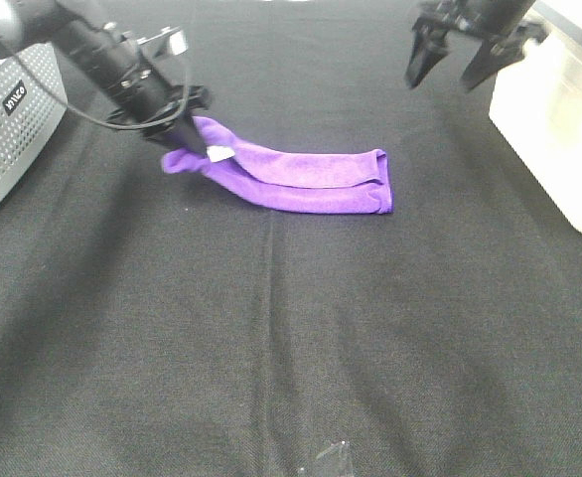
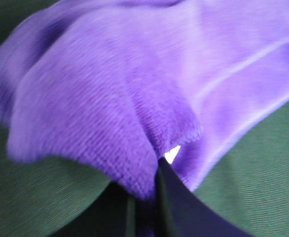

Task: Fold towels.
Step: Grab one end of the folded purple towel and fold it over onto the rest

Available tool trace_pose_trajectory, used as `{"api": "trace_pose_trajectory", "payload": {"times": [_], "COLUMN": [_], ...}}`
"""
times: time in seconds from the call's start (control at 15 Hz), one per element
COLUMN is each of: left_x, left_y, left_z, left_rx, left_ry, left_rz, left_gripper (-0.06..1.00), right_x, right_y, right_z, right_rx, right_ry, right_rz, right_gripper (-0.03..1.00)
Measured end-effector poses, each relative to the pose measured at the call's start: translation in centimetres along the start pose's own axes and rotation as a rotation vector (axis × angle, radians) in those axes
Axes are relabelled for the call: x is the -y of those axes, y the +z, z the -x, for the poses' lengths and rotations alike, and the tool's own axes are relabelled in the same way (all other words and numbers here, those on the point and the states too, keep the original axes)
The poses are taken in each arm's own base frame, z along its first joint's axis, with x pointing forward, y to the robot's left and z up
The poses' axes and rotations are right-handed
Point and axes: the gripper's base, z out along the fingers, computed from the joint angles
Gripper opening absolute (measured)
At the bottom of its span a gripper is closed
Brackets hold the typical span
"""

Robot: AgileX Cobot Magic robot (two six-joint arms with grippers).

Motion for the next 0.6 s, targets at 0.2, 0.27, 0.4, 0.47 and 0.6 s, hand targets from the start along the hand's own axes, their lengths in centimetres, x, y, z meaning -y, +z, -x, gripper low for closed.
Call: {"api": "trace_pose_trajectory", "payload": {"times": [0.2, 0.27, 0.4, 0.47, 0.6], "left_x": [3.5, 4.6, 6.4, 7.6, 8.8], "left_y": [0.5, 1.2, 2.2, 2.7, 3.6], "left_z": [0.9, 0.8, 0.6, 0.7, 0.9], "left_rx": [0.023, 0.014, -0.002, 0.013, 0.056], "left_ry": [0.080, 0.100, 0.123, 0.131, 0.130], "left_rz": [-0.030, -0.039, -0.067, -0.092, -0.118], "left_gripper": [0.05, 0.05, 0.05, 0.05, 0.05], "right_x": [-0.2, -0.3, -0.6, -0.7, -0.8], "right_y": [-1.6, -2.4, -3.4, -3.9, -4.5], "right_z": [0.2, 0.2, 0.3, 0.4, 0.4], "right_rx": [0.028, 0.043, 0.062, 0.072, 0.083], "right_ry": [-0.004, -0.001, -0.006, -0.007, -0.010], "right_rz": [-0.024, -0.030, -0.033, -0.033, -0.034], "right_gripper": [0.75, 0.75, 0.75, 0.75, 0.75]}}
